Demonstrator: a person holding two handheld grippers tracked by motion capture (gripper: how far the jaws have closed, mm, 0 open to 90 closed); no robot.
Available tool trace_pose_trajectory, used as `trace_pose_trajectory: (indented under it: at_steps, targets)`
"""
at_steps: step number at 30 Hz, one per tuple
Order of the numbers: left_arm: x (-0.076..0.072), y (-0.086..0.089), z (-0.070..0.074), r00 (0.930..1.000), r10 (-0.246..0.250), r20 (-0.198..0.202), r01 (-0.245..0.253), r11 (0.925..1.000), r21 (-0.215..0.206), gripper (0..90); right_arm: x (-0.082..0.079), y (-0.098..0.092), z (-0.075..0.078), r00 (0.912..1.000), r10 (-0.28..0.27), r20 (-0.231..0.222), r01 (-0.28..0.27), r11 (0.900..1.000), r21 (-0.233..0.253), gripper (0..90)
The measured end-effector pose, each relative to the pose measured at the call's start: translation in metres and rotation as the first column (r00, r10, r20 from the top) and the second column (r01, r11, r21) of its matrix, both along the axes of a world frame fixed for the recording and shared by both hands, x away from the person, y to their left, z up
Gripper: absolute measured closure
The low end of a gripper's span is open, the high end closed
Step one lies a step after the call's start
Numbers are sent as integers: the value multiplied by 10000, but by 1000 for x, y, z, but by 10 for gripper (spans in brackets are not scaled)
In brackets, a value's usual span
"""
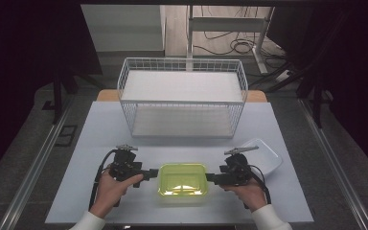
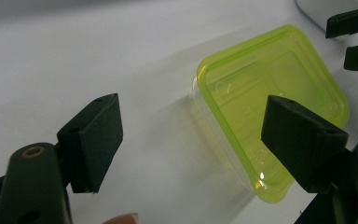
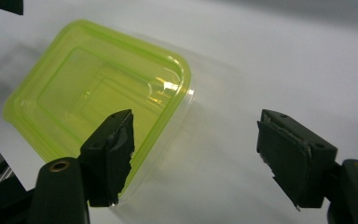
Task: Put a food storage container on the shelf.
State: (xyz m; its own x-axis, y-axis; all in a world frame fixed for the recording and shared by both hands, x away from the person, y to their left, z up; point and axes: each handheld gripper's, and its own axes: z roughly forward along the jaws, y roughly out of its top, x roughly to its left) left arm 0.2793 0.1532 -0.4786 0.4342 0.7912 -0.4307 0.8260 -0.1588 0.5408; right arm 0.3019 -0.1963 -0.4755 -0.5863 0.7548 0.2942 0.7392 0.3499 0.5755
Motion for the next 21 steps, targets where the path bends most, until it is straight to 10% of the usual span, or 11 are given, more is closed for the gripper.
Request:
trace_pose_trajectory:
  at_steps: [21]
  targets:
    - [5, -8, -29, 9868, 214, -1604, -457, 9877, -1496, 371, 4, 10, -15, 9969, -156, -776, 229, 9953, 939, 420]
